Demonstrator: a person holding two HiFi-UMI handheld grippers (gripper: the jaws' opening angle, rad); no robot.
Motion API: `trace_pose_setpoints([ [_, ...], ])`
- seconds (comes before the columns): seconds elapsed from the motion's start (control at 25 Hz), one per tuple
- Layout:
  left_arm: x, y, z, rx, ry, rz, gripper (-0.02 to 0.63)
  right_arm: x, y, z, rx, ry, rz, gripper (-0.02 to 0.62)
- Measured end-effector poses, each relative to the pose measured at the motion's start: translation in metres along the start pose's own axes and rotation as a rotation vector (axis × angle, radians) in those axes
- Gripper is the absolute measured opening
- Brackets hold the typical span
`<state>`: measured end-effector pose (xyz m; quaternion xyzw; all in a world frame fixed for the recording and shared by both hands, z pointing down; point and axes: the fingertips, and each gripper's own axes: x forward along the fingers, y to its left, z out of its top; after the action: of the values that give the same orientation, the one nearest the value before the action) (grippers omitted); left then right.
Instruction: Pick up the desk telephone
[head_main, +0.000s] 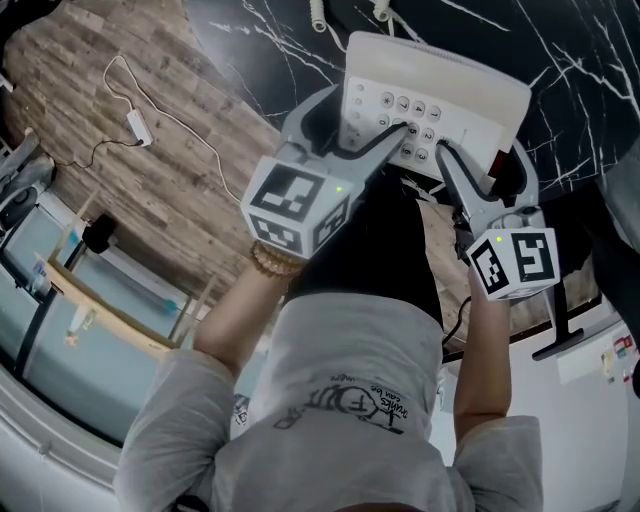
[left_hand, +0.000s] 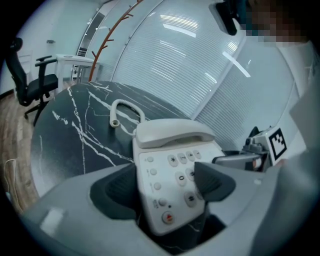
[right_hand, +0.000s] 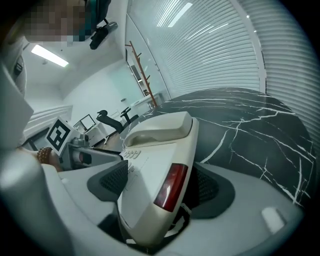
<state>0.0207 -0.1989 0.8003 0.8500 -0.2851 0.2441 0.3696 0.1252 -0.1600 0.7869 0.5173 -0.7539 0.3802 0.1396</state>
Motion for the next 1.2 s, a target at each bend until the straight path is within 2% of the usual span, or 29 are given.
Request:
trace_pose_setpoints([
  [0.32, -0.012, -0.009, 0.007, 0.035, 0.016, 0.05, 0.365, -0.009, 0.01, 0.008, -0.033, 0.011, -0.014, 0.377],
  [0.6, -0.043, -0.031, 0.038, 0.089, -0.016, 0.064, 0.365, -0.036, 0.031, 0.036, -0.015, -0.023, -0.017, 0.38],
  [0.8, -0.078, -0.059, 0.073, 0.135, -0.048, 0.064, 0.365, -0.07, 0.053, 0.069, -0.002, -0.049, -0.025, 0.379],
  [1.2, -0.154, -0.113, 0.156, 0.195, -0.157, 0.097, 0.365, -0.135, 0.104, 0.162, -0.077, -0.143, -0.014, 0.382],
])
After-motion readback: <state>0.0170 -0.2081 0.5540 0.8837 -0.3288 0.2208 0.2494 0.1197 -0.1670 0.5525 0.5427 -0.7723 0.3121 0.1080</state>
